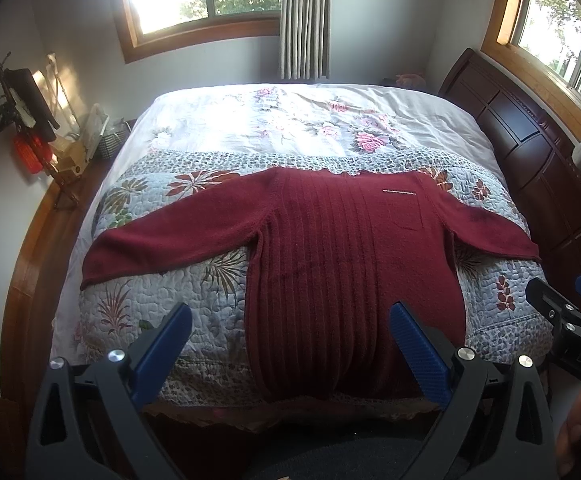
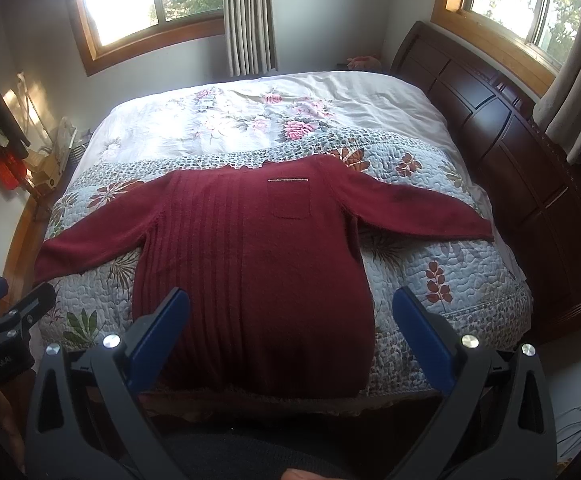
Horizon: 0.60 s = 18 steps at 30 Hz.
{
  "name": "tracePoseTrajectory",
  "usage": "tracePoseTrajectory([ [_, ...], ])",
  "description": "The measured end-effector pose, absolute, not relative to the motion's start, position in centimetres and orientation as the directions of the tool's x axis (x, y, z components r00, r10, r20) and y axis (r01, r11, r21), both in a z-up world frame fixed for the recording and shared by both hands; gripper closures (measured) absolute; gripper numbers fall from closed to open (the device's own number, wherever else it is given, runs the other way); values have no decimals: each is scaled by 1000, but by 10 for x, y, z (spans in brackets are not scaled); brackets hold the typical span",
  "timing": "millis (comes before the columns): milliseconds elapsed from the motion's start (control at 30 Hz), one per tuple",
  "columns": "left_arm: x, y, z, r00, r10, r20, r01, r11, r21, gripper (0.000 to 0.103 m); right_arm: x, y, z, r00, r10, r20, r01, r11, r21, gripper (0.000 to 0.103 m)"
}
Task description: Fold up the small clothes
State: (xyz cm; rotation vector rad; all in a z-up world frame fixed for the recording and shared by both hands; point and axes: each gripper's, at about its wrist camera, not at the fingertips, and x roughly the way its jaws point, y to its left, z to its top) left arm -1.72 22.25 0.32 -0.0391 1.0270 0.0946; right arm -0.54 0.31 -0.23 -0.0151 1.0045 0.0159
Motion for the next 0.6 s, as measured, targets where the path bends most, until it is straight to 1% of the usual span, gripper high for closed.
tracePoseTrajectory([
  [600, -27, 224, 1, 514, 64, -855, -106, 994, 10, 4, -11, -4, -2, 538, 9, -843, -13, 1000, 2, 3],
])
